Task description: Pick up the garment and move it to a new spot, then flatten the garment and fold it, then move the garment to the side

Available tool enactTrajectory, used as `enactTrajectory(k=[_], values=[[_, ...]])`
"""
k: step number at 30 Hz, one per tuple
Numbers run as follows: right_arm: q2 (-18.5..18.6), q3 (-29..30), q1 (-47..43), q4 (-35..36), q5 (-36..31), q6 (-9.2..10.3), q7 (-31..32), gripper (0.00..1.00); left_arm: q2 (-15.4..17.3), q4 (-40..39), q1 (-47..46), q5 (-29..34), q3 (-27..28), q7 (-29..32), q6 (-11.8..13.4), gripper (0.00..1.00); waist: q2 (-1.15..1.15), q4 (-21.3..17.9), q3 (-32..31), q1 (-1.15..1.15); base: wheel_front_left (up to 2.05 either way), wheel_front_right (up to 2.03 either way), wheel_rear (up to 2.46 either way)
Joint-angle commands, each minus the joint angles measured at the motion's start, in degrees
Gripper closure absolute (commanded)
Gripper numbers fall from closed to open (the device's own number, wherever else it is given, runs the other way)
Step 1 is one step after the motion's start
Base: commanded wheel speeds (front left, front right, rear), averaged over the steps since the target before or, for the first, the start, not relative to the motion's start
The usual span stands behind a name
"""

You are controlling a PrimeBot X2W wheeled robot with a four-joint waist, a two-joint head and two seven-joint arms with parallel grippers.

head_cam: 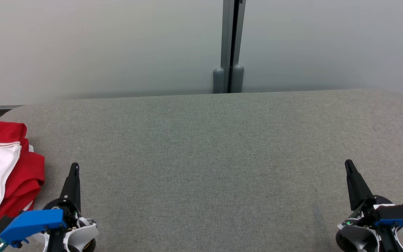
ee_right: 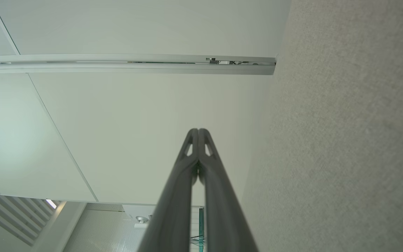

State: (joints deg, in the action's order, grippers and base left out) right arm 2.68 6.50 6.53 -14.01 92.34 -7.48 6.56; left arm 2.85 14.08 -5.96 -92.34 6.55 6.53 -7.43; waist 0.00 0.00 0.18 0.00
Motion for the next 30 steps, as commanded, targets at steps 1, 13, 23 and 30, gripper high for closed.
enactTrajectory(k=[1,13,23,30], values=[[0.4,0.1,-0.7,0.2,0.2,-0.02,0.1,1.00,0.1,-0.3,-0.5,-0.2,0.0,0.2,-0.2,1.00,0.00,0.0,0.0,0.00,0.00,0.00,0.00],[0.4,0.1,-0.7,0.2,0.2,-0.02,0.1,1.00,0.1,-0.3,-0.5,-0.2,0.0,0.2,-0.2,1.00,0.00,0.0,0.0,0.00,0.00,0.00,0.00],[0.4,0.1,-0.7,0.2,0.2,-0.02,0.1,1.00,0.1,-0.3,-0.5,-0.2,0.0,0.2,-0.2,1.00,0.00,0.0,0.0,0.00,0.00,0.00,0.00],[0.4,0.1,-0.7,0.2,0.2,-0.02,0.1,1.00,0.1,-0.3,-0.5,-0.2,0.0,0.2,-0.2,1.00,0.00,0.0,0.0,0.00,0.00,0.00,0.00]])
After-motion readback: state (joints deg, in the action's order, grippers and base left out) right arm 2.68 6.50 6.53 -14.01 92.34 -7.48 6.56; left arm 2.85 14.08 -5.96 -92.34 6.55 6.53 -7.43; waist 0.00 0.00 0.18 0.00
